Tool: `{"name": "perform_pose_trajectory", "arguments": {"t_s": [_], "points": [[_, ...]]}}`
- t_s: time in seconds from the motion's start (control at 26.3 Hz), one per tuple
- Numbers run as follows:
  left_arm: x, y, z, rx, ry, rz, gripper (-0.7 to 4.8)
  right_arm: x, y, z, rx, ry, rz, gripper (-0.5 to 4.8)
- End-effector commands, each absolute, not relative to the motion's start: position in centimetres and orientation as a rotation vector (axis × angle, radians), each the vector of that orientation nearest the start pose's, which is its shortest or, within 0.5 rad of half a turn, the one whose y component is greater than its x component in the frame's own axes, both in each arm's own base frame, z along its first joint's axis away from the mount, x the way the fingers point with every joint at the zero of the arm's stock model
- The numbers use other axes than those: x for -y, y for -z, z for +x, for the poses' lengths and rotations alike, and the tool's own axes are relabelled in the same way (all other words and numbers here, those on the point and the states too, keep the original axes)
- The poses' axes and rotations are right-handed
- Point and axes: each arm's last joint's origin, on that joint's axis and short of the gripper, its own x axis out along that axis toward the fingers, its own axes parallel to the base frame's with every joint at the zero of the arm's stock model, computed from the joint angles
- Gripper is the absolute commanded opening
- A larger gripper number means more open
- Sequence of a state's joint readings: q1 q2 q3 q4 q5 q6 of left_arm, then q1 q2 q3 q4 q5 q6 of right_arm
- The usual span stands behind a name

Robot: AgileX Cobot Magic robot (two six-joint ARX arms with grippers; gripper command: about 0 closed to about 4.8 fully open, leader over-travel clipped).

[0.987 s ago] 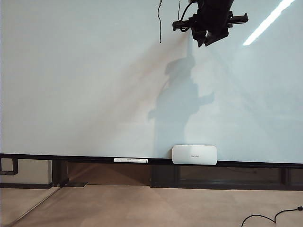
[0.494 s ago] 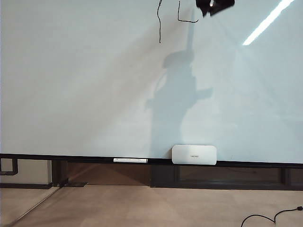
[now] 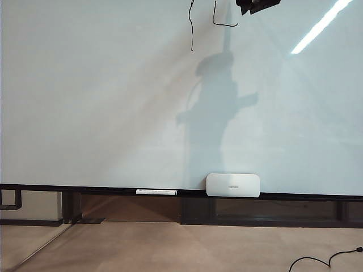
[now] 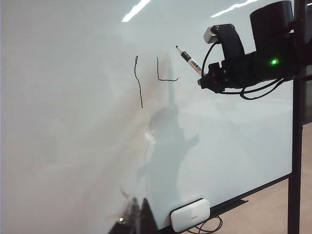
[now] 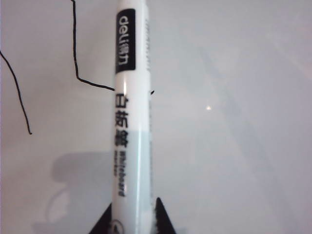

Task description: Reach to the right to find the marker pen, pick it up, and write the number 14 on the whiteboard.

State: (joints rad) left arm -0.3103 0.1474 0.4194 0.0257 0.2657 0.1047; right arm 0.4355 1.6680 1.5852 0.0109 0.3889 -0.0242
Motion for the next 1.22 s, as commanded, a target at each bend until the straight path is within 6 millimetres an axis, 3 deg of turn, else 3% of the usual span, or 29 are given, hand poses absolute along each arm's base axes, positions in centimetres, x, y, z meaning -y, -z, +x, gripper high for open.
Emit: {"name": "perform_pose_trajectory", "arguments": {"t_s": [0.04, 0.8, 1.22], "points": [[2.8, -29.7, 6.4, 0.351, 0.554, 0.097, -0.06, -15.2, -40.2, 36.0, -0.042, -0.045, -0.045, -0.02], [2.9, -29.7, 6.3, 0.351, 0.563, 0.092, -0.06, -14.6, -39.5, 37.1, -0.041, -0.039, -0.043, -0.02], [2.9, -29.7, 6.3, 0.352, 0.562, 0.095, -0.06, -14.5, -38.1, 38.0, -0.085, -0.031, -0.043, -0.02]]}}
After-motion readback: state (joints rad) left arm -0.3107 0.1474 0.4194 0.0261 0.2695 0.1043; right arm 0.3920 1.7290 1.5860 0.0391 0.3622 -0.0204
